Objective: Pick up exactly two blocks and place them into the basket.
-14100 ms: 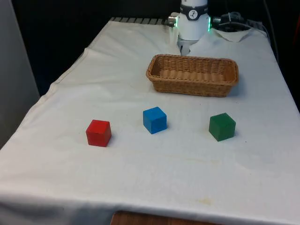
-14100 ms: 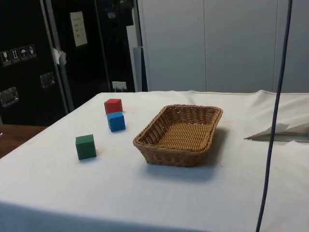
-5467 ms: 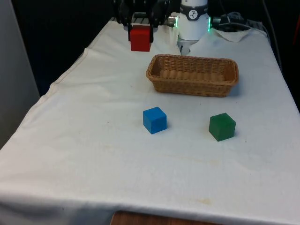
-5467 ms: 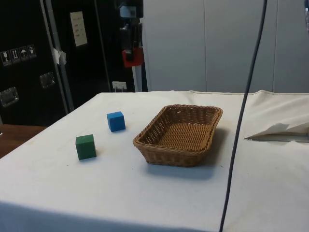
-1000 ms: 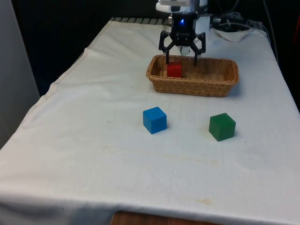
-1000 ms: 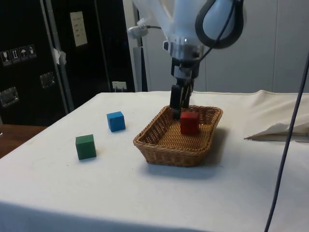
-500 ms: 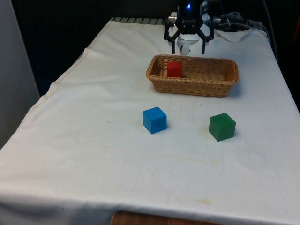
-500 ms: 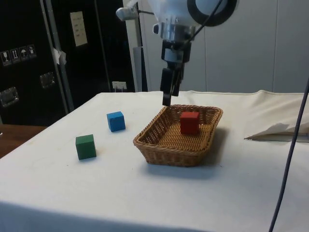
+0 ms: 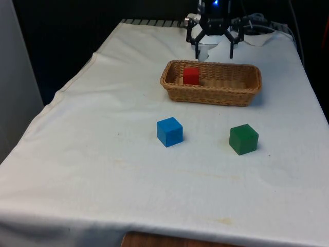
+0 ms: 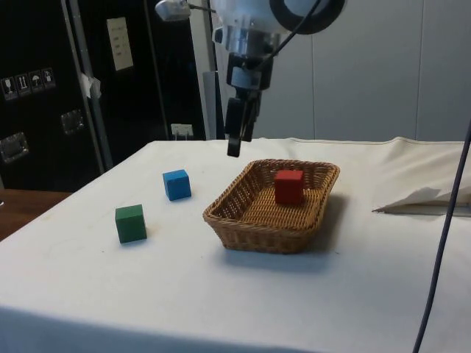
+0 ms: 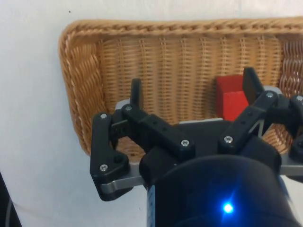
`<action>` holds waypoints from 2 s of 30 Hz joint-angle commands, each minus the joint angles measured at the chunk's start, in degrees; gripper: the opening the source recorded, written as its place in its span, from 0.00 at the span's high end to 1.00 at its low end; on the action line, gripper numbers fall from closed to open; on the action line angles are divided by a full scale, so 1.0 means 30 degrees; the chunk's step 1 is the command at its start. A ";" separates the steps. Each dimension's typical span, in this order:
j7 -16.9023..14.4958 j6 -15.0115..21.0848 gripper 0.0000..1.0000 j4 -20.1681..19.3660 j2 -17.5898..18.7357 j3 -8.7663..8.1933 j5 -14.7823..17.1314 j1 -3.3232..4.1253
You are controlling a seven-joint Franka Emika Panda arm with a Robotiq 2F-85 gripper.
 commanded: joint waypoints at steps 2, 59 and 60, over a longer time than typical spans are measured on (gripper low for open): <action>0.0000 0.0000 0.00 0.0000 0.0000 0.0000 0.0000 0.0000; -0.0363 -0.0229 0.00 1.1249 1.0504 0.2712 0.0401 -0.0477; -0.0401 -0.0229 0.00 1.1440 1.0676 0.2712 0.0401 -0.0497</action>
